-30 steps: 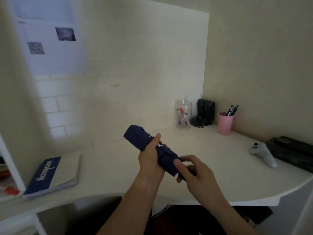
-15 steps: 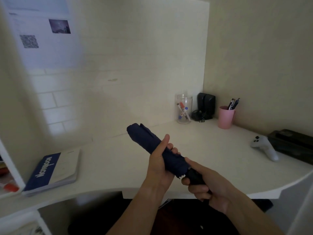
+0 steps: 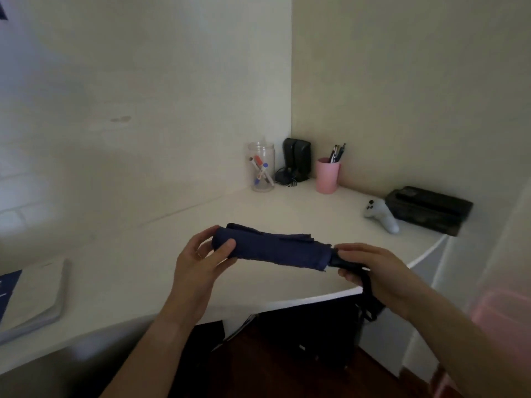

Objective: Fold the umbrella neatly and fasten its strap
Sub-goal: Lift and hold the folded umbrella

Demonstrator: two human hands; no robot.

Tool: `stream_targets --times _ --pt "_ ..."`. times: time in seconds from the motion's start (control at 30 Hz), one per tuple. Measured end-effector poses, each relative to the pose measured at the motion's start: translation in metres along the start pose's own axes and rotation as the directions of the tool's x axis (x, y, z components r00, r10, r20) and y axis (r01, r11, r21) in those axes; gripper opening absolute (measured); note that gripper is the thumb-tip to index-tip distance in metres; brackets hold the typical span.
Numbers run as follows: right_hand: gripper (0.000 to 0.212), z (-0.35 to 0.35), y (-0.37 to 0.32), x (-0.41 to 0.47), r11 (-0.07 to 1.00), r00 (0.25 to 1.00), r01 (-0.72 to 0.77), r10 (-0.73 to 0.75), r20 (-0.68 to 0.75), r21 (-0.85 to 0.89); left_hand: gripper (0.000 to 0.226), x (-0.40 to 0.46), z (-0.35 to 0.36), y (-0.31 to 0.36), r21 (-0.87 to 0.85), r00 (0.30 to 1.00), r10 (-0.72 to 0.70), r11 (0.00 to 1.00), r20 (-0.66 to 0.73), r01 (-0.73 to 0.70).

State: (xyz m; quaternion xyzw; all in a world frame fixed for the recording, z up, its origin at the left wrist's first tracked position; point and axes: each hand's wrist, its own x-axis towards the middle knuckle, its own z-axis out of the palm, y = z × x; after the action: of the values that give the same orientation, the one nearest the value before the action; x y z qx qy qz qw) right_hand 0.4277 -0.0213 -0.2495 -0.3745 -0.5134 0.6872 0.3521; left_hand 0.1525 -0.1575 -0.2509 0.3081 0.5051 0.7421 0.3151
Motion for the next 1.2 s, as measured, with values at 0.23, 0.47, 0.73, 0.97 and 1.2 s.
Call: stream_targets --times 0.23,0.47,0.73,0.97,1.2 --pt "0.03 -0.103 0.001 -0.096 0.968 0.889 0.243 -0.198 -0.414 0.059 0.045 -0.039 0.095 -0.015 0.098 0.947 -0.017 0.995 0.32 -0.015" --pt "0.039 -0.222 0.01 -0.236 0.966 0.72 0.196 -0.257 -0.644 -0.167 0.049 -0.093 0.216 -0.067 0.287 0.738 -0.149 0.956 0.658 -0.063" --pt "0.049 -0.363 0.088 -0.267 0.999 0.398 -0.042 -0.001 -0.917 -0.019 0.037 -0.144 0.375 -0.218 0.491 0.581 -0.38 0.87 0.72 -0.039" --pt "0.047 -0.518 0.174 -0.161 0.973 0.252 -0.215 0.135 -0.958 0.08 0.029 -0.109 0.52 -0.394 0.631 0.512 -0.446 0.726 0.734 -0.273" --pt "0.024 -0.654 0.232 -0.039 0.895 0.161 -0.446 0.052 -0.986 -0.025 0.056 -0.036 0.623 -0.554 0.653 0.345 -0.588 0.457 0.732 -0.604"
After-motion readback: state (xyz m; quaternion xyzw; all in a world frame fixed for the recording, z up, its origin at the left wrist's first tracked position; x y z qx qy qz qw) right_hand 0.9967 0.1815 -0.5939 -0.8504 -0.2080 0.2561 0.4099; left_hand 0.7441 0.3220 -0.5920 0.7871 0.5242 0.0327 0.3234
